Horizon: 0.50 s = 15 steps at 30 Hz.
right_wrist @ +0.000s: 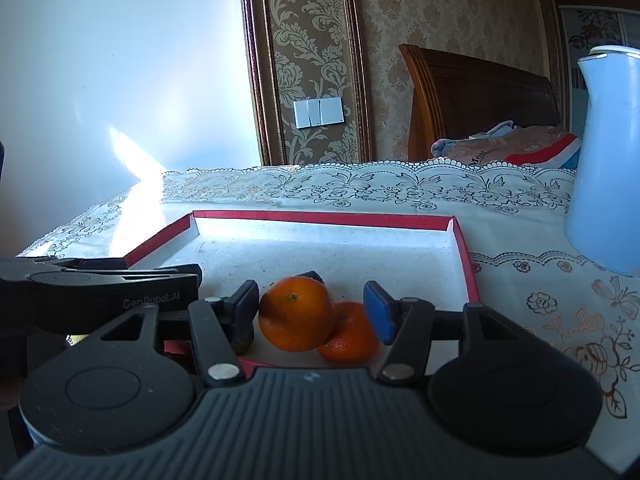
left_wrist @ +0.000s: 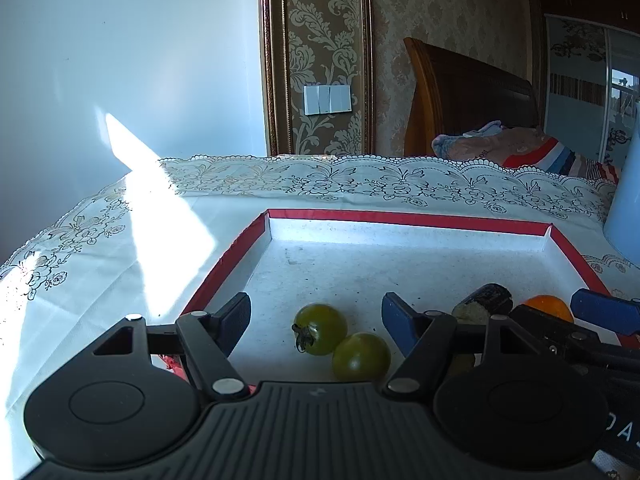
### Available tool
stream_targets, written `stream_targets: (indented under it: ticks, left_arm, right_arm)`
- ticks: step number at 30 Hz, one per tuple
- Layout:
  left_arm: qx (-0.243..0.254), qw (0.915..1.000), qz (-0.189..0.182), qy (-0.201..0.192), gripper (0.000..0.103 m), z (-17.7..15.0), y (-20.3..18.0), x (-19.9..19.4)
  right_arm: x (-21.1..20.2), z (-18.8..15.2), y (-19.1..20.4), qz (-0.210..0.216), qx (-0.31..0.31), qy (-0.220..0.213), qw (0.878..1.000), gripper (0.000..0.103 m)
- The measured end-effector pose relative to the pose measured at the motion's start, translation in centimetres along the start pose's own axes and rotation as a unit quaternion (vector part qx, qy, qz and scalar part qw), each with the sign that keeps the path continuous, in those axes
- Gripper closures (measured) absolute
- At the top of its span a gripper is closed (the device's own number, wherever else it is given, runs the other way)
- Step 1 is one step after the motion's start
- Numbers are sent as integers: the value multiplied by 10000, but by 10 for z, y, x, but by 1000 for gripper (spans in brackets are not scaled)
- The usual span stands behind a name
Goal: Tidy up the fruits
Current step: 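Withdraw both tools from the tray toward the remaining fruits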
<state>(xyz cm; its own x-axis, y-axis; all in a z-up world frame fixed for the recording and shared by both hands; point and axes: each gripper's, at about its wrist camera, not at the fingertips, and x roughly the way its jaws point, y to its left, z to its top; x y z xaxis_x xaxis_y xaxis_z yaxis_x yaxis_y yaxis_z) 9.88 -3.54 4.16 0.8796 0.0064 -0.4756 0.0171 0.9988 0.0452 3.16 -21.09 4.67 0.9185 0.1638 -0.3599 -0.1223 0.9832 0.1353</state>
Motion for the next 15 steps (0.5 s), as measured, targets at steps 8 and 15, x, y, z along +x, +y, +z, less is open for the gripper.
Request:
stream_targets:
  ticks: [8,15]
  left_arm:
    - [-98,9999,37,-36,31,0,8,-7]
    - [-122,9998,-12,-132,31,-7,21,-28]
  right_arm:
    - [-23,9,-39,-308,964,-690,9925,38]
    - [-33,8,-57,-379,1248,-754,9886,36]
